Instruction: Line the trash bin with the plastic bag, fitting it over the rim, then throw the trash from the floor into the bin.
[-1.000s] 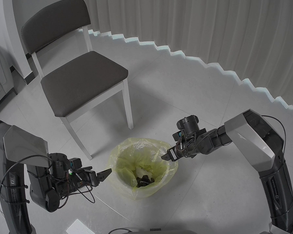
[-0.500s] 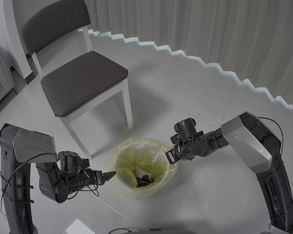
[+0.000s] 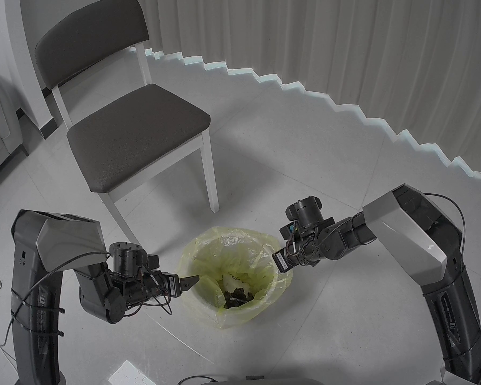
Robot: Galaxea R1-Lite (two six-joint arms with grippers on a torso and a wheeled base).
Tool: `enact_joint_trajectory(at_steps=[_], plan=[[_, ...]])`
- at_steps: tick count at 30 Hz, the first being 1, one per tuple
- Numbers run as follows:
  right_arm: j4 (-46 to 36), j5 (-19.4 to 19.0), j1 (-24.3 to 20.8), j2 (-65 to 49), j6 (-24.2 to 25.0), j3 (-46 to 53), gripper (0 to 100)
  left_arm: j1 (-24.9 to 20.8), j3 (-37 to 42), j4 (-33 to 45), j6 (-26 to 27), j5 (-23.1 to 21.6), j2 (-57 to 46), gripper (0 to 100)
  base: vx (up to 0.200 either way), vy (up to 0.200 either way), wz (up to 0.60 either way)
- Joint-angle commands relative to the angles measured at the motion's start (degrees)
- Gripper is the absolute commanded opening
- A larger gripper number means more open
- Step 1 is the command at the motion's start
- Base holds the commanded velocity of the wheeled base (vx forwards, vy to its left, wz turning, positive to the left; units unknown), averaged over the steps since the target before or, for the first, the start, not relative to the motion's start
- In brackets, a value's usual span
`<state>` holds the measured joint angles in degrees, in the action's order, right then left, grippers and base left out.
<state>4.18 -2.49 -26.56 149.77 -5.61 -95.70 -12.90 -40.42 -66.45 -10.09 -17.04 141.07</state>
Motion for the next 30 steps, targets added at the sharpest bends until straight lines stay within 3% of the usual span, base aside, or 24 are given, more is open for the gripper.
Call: enact_joint_trajectory(at_steps=[1,3,4,13,23,30], plan=[[-0.05,0.03,0.02,-0.18,-0.11,0.25,0,0.15,-1.32,-0.08,0.16,-0.01,2.46,100,0.000,0.000,0.00],[0.04,0.03,0.11,-0.27,-0.11,0.25,0,0.24,-1.32,-0.08,0.16,0.08,2.37,100,0.000,0.000,0.00],[0.04,0.03,0.20,-0.18,-0.11,0.16,0,0.42,-1.32,-0.08,0.16,0.26,2.10,0,0.000,0.000,0.00],[0.04,0.11,1.51,0.61,-0.37,-0.81,0,1.82,1.40,-1.75,0.07,1.57,1.05,0,0.000,0.000,0.00],[-0.49,0.55,3.01,2.98,-0.90,-3.18,0,1.30,-2.38,0.80,0.87,3.77,3.60,0,0.000,0.000,0.00],[-9.10,0.64,1.87,6.85,-1.95,-12.06,0,0.94,-4.31,4.40,0.87,3.77,3.42,0,0.000,0.000,0.00]])
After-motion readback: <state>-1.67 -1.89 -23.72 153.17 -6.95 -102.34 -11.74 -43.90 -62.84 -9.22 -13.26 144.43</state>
